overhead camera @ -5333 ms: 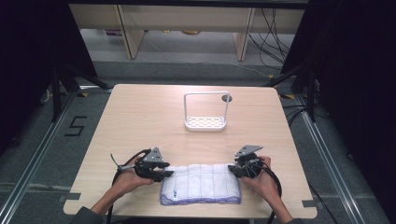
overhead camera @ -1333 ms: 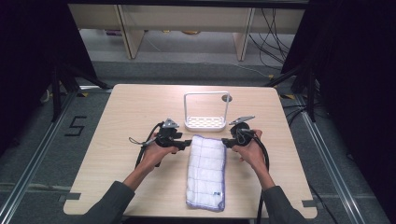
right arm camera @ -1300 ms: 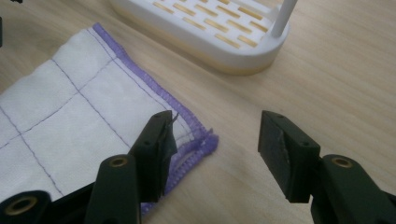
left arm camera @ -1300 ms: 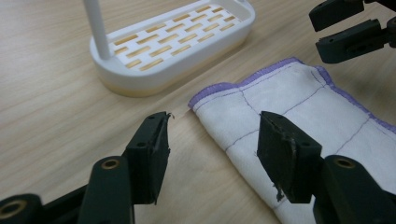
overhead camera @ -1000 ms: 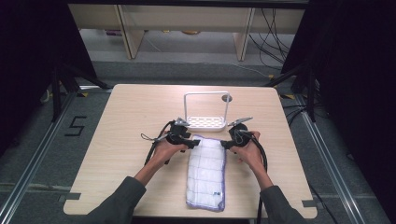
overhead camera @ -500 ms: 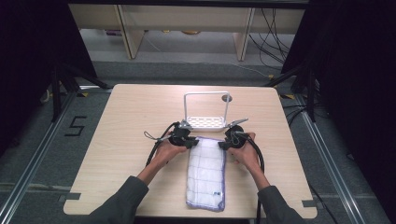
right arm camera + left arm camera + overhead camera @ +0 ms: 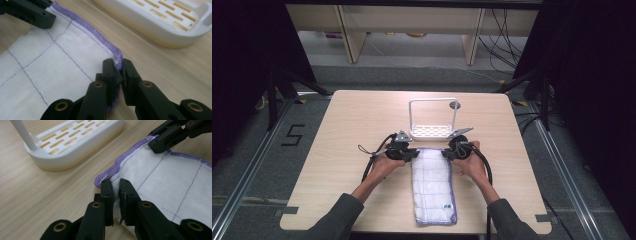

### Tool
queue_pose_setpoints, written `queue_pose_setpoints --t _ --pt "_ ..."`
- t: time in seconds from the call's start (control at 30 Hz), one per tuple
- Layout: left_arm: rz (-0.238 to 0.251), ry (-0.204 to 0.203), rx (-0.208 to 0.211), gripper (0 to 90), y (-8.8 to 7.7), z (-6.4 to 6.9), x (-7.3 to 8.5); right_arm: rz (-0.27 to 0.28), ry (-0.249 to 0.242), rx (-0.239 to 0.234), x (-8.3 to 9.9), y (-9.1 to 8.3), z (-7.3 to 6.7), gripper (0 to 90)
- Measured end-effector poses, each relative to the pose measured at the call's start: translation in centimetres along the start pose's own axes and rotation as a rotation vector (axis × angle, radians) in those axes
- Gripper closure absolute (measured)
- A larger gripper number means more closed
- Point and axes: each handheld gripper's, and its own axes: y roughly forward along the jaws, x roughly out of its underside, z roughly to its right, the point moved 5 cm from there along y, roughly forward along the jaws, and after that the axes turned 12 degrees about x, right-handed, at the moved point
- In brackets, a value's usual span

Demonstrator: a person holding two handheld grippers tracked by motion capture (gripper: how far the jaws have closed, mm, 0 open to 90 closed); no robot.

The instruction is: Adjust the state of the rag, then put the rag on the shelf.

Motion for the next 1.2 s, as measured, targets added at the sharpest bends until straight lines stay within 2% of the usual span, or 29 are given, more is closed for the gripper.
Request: queue_pose_setpoints --t 0.03,0.07,0.13,0.17,0.23,0.27,0.3,0.37,0.4,0.47,0.53,0.57,0.6,0.67,0.73,0.8,0.83,0.87,0.9,0.93,0.97,1.0,1.07,1.1,1.13,1.2 --pt "0.012 -0.008 0.002 81.8 -0.1 0.1 -0.1 0.023 -0.01 0.016 -0.1 0.1 0.1 83.0" --pt "0.009 0.006 -0.001 81.9 -0.3 0.1 -0.1 0.01 -0.009 0.005 -0.1 -0.3 0.0 83.0" --pt "0.017 0.007 -0.005 82.0 -0.5 0.2 -0.2 0.014 -0.008 0.003 -0.2 -0.5 -0.1 83.1" --pt "0.027 0.016 -0.005 82.1 -0.8 0.3 -0.5 0.033 0.003 0.007 -0.4 -0.7 -0.2 83.1" --pt "0.054 0.005 0.005 82.1 -0.9 0.5 -0.8 0.032 -0.009 0.009 -0.4 -1.1 -0.1 83.1" --pt "0.045 0.017 -0.004 82.1 -1.1 0.5 -0.8 0.054 -0.003 0.019 -0.4 -1.1 -0.1 83.1" --pt "0.036 0.027 0.003 82.1 -1.1 0.4 -0.8 0.032 0.015 0.003 -0.4 -1.4 -0.2 83.1" --pt "0.035 0.026 0.001 82.2 -1.0 0.3 -0.7 0.053 -0.001 -0.011 -0.5 -1.4 -0.2 83.1" --pt "0.05 0.009 0.001 82.3 -0.9 0.4 -0.7 0.039 -0.007 -0.009 -0.5 -1.6 -0.2 83.1" --pt "0.036 0.018 0.003 82.4 -1.0 0.3 -0.6 0.047 -0.015 -0.007 -0.5 -1.5 -0.2 83.1" --pt "0.038 0.023 0.005 82.4 -1.0 0.2 -0.7 0.053 -0.01 -0.009 -0.5 -1.6 -0.1 83.1" --pt "0.037 0.023 0.007 82.4 -1.1 0.2 -0.7 0.066 0.009 -0.02 -0.6 -1.6 -0.2 83.1" --pt "0.037 0.023 0.008 82.5 -1.1 0.2 -0.7 0.058 -0.008 -0.017 -0.5 -1.7 0.0 83.1" --pt "0.042 0.022 0.01 82.5 -1.2 0.3 -0.8 0.065 -0.007 -0.019 -0.6 -1.8 0.1 83.1" --pt "0.036 0.021 0.012 82.6 -1.3 0.3 -0.8 0.077 0.018 -0.028 -0.7 -1.9 -0.2 83.1" --pt "0.046 0.021 0.009 82.6 -1.3 0.3 -0.9 0.073 -0.004 -0.024 -0.7 -2.2 -0.1 83.1" --pt "0.041 0.023 0.013 82.7 -1.4 0.4 -0.9 0.088 -0.002 -0.02 -0.8 -2.2 -0.2 83.1" --pt "0.046 0.025 0.007 82.7 -1.5 0.4 -1.0 0.076 -0.003 -0.03 -0.8 -2.5 -0.2 83.1" --pt "0.045 0.028 0.009 82.7 -1.6 0.4 -1.0 0.09 0.017 -0.041 -1.0 -2.5 -0.4 83.1" --pt "0.066 0.013 0.003 82.8 -1.6 0.5 -1.2 0.084 0.006 -0.035 -1.0 -2.7 -0.3 83.1" --pt "0.071 0.012 0.011 82.8 -1.7 0.5 -1.3 0.087 0.024 -0.045 -1.0 -2.9 -0.5 83.1" --pt "0.058 0.028 0.002 82.8 -1.9 0.5 -1.3 0.121 0.003 -0.03 -1.2 -2.9 -0.2 83.1" --pt "0.072 0.028 0.003 82.8 -2.1 0.8 -1.6 0.123 0.017 -0.045 -1.2 -3.5 -0.4 83.1" --pt "0.063 0.043 0.006 82.8 -2.4 0.9 -1.7 0.112 0.016 -0.036 -1.3 -3.9 -0.3 83.1" --pt "0.077 0.04 0.005 82.8 -2.5 1.1 -1.9 0.14 0.002 -0.033 -1.4 -4.0 -0.3 83.1" --pt "0.094 0.043 0.003 82.9 -3.0 1.6 -2.2 0.136 0.013 -0.042 -1.5 -4.8 -0.4 83.1"
